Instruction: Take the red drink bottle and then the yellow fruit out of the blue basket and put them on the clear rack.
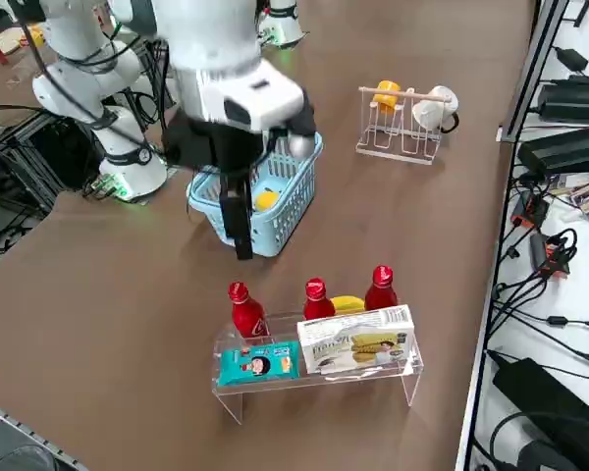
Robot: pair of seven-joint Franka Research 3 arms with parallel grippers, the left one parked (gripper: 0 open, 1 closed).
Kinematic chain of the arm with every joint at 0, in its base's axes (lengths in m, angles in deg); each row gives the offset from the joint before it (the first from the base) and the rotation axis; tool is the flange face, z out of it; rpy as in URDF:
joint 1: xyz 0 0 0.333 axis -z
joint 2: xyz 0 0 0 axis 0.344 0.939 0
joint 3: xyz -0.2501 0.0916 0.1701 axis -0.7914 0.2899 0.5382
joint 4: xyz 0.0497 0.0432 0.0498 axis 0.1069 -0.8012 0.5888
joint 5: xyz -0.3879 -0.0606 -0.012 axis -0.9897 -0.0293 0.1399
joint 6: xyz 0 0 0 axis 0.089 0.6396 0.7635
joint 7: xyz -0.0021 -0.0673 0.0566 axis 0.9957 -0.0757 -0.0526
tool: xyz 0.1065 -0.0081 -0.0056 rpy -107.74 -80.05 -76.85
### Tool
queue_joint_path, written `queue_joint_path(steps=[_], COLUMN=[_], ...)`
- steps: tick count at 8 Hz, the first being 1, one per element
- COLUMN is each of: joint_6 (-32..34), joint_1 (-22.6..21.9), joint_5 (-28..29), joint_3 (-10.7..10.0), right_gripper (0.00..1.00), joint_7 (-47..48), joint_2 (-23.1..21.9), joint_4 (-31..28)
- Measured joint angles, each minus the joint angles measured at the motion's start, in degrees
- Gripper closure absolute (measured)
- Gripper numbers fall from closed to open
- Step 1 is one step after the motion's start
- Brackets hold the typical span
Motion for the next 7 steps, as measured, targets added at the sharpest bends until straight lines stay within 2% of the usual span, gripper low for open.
queue_joint_path(steps=[3,5,7], joint_6=[8.3,8.4,3.6], joint_1=[-3.0,-6.2,-10.9], joint_5=[7.2,8.3,8.4], joint_3=[0.1,0.2,0.4], right_gripper=[0.00,0.00,0.00], joint_7=[13.5,23.3,33.4], joint_2=[-7.2,-12.8,-20.2], joint_4=[-4.8,-12.3,-23.4])
